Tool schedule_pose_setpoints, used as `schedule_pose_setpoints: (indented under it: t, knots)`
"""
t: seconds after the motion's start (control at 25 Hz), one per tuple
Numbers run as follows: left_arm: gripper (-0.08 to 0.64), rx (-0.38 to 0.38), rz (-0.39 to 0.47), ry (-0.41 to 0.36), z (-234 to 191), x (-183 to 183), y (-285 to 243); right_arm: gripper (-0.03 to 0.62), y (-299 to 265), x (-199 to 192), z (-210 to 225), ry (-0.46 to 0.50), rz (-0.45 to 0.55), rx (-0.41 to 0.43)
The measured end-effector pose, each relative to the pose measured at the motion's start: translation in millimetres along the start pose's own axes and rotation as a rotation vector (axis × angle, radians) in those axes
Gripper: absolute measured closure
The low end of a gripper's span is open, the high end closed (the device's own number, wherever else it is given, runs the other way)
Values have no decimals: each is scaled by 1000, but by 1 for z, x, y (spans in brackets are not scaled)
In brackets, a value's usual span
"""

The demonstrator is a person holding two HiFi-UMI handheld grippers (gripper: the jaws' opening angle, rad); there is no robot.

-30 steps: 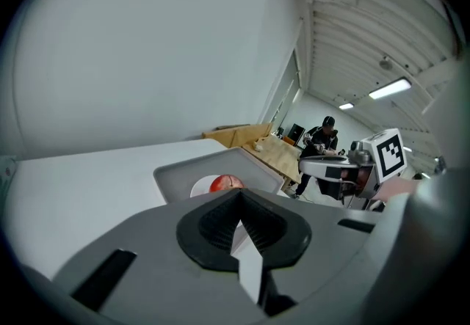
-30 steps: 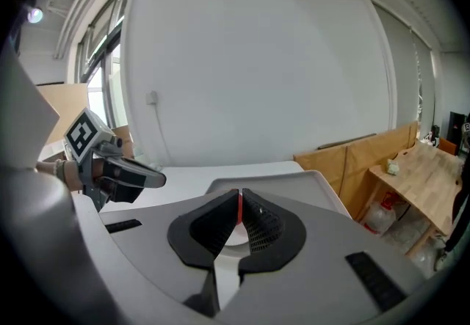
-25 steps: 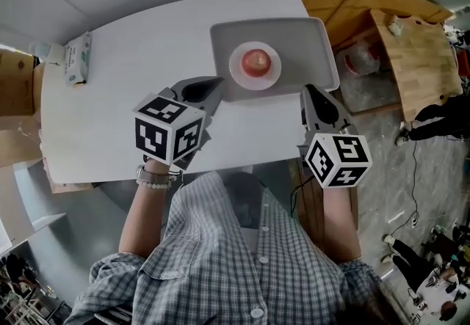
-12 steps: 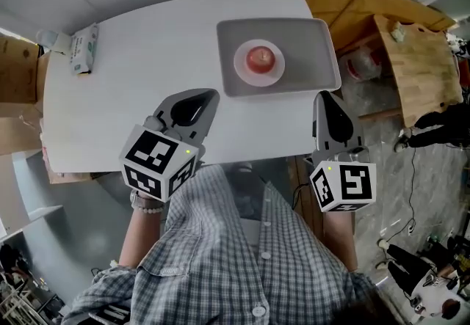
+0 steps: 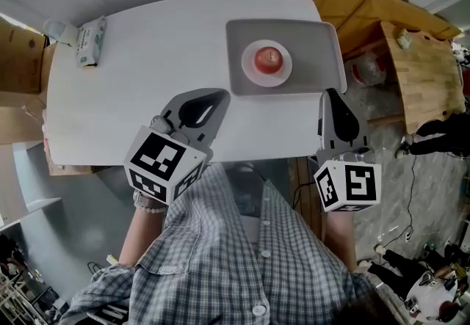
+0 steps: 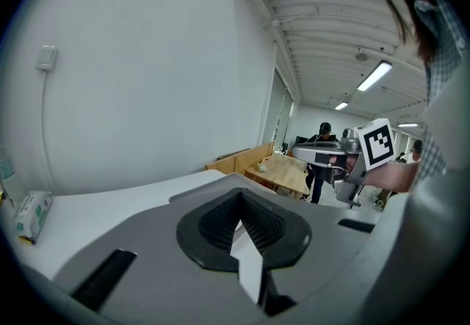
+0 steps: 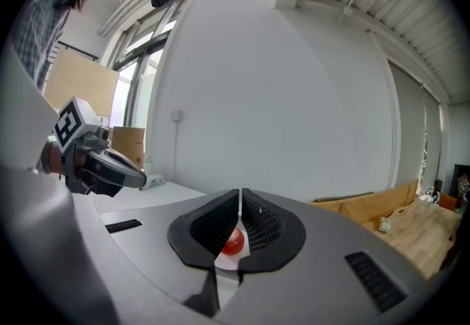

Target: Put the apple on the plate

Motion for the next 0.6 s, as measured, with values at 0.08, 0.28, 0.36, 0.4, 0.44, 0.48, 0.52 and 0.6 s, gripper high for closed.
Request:
schedule_pose_setpoints:
  t: [0.08, 0.28, 0.36, 0.4, 0.44, 0.48, 0.52, 0.6]
  knots:
    - [551, -3, -4, 3, 0, 0, -1, 563, 0, 0, 2, -8, -3, -10]
    - [551, -11, -2, 0, 1, 1, -5, 563, 1, 0, 3, -15, -7, -24]
    - [552, -16, -5, -8, 2, 1, -6, 563, 2, -1, 3, -16, -9, -25]
    - [552, -18, -7, -11, 3, 1, -6, 563, 2, -2, 2, -18, -10, -26]
    - [551, -20, -10, -13, 4, 0, -7, 563, 3, -2, 2, -19, -11, -28]
    - [552, -22, -12, -16, 5, 0, -7, 563, 3, -3, 2, -20, -13, -30]
    - [552, -22, -15, -20, 5, 0, -8, 563, 4, -4, 3, -20, -16, -32]
    - [551, -19, -20, -27, 5, -1, -8, 565, 3, -5, 3, -19, -22, -37]
Point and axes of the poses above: the fingertips, and each gripper's own axes: y backward along the fingers, z to its right, x out of its top, the point moved 7 cm from there along y, backward along the fingers, and after that the axes turned 3 degrees about -z, right-handed, at the moved point
